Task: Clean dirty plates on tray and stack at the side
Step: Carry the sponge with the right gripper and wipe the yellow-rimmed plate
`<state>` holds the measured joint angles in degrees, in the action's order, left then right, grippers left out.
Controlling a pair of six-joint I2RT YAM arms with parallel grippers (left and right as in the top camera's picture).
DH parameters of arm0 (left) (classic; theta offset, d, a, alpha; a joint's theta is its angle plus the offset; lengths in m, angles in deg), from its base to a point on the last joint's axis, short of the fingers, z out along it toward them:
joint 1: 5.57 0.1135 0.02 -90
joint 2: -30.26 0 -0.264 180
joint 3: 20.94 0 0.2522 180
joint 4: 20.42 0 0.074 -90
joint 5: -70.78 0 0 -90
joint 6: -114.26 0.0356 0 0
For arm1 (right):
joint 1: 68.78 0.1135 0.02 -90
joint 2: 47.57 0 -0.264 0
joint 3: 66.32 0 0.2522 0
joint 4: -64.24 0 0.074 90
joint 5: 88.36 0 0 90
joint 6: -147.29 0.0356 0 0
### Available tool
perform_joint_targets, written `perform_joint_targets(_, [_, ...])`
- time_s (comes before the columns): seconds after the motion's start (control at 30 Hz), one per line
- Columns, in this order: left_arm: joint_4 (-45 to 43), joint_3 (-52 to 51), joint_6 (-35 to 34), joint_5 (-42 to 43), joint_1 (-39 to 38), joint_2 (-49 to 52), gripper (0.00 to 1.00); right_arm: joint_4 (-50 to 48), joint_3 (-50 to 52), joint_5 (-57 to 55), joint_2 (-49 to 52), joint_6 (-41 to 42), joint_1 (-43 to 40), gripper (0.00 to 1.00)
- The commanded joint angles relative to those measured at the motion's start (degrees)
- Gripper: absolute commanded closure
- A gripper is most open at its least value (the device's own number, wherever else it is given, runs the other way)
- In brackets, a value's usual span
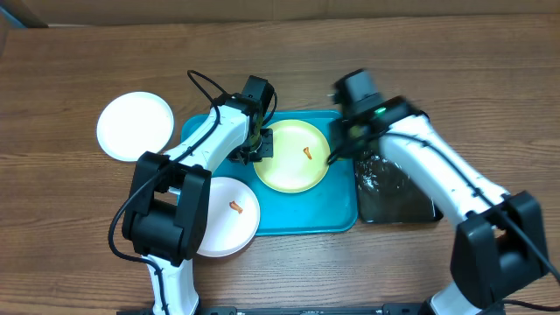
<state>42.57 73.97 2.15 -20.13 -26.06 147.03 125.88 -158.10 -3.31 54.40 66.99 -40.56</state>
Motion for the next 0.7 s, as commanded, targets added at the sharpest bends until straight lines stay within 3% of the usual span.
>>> perform_joint_targets(0.0, [0.0,-0.4,1.3,-0.5,-0.2,0.9,0.96,-3.1,-1.5,-10.7,0.8,1.5,4.4,0.96])
perform_joint_targets(0.23, [0.3,-0.4,1.3,-0.5,-0.2,0.9,0.96,-8.0,-1.4,-15.6,5.7,1.4,8.4,0.96])
perform_joint_targets(0.67, [0.5,-0.4,1.3,-0.5,-0.2,0.9,0.96,-11.8,-1.4,-11.9,15.5,2.3,8.4,0.96])
